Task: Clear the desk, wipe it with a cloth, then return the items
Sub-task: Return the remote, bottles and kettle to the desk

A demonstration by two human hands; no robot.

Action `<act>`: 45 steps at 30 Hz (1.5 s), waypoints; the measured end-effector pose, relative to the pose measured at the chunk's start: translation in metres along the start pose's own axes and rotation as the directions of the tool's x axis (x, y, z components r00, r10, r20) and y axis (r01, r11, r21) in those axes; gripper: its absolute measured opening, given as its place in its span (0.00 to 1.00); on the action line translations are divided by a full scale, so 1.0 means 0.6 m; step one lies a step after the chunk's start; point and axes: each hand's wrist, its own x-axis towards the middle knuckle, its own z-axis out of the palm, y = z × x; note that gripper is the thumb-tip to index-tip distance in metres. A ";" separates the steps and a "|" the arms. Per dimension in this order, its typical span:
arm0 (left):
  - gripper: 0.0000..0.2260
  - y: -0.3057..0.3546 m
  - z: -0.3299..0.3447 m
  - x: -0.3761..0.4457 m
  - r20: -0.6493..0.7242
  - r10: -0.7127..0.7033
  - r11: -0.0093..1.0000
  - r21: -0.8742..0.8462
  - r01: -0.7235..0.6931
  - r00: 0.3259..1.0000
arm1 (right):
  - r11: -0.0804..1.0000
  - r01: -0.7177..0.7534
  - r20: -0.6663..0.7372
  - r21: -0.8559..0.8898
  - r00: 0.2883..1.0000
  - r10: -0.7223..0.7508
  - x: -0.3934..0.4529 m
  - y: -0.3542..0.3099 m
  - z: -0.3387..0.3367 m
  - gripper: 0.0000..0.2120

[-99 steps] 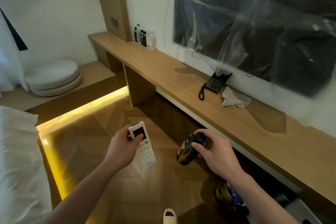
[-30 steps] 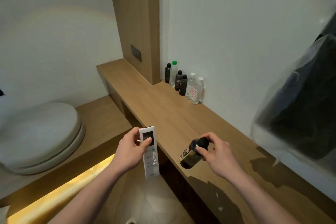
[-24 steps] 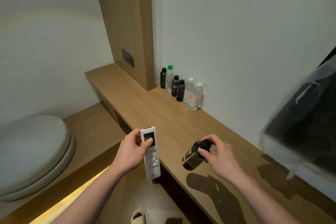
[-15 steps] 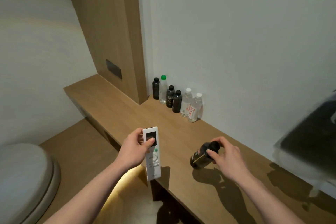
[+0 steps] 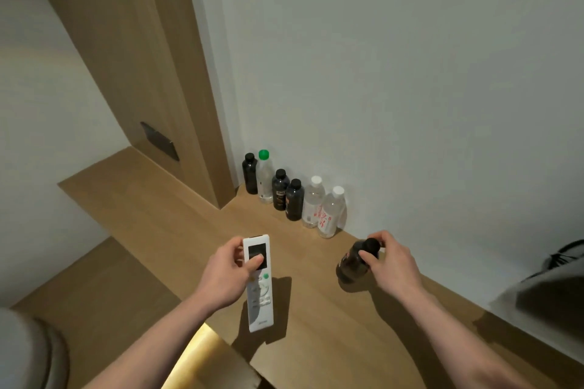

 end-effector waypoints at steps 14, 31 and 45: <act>0.08 0.031 0.018 0.141 0.052 -0.028 1.000 0.012 0.027 0.998 | 0.991 -0.117 -0.023 -0.064 0.993 0.116 0.204 -0.012 0.059 0.12; 0.06 0.024 0.039 0.224 0.189 -0.075 0.995 -0.051 0.086 0.979 | 0.988 -0.154 -0.024 -0.001 0.988 0.154 0.257 -0.005 0.132 0.09; 0.08 0.035 0.062 0.231 0.241 -0.072 0.994 -0.057 0.089 0.968 | 0.991 -0.102 -0.076 0.084 0.991 0.109 0.209 0.002 0.113 0.29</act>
